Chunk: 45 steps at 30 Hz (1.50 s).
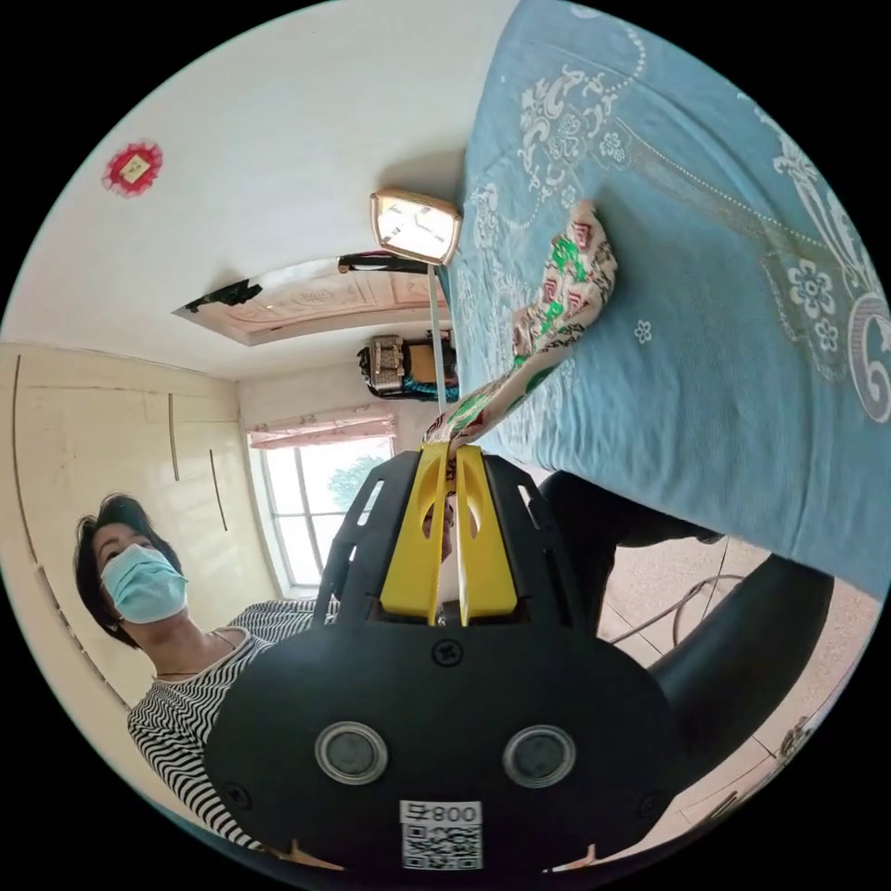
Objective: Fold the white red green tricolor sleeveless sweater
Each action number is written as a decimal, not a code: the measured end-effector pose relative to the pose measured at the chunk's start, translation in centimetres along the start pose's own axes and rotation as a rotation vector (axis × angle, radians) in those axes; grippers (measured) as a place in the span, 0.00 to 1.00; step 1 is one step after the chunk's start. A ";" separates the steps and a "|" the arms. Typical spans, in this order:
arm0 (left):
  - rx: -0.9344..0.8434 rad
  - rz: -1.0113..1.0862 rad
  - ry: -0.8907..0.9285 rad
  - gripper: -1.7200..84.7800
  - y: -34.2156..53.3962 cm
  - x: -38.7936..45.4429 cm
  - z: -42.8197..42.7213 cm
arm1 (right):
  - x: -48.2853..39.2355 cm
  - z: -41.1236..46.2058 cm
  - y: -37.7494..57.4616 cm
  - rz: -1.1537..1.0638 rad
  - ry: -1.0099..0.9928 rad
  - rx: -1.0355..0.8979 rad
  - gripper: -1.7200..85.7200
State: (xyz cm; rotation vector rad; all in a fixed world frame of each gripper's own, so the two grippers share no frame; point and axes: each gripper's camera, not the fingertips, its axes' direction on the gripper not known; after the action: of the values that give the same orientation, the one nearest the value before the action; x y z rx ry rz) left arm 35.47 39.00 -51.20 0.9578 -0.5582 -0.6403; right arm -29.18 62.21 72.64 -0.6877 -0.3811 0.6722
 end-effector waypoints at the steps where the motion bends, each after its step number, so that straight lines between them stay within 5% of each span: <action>1: -0.018 0.018 0.014 0.04 0.9 1.0 0.8 | -0.7 -1.4 1.4 -0.023 0.001 0.010 0.03; 20: -0.462 0.141 0.188 0.04 15.2 11.9 25.7 | -6.9 -32.0 26.3 -0.329 0.039 0.430 0.03; 30: -0.594 0.253 0.181 0.04 16.2 18.1 49.6 | -7.8 -51.1 23.2 -0.359 0.131 0.514 0.03; 40: -0.648 0.577 0.371 0.04 20.1 32.5 76.6 | -20.5 -75.8 18.9 -0.620 0.275 0.676 0.03; 45: -0.766 0.571 0.283 0.04 26.2 29.3 87.0 | -16.7 -85.5 20.8 -0.496 0.386 0.722 0.03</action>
State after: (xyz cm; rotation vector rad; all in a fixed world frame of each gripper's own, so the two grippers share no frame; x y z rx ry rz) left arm 2.46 -19.65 16.57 0.1344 -0.2665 -0.1566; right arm -5.30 24.05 -4.84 -0.0125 0.0660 0.1599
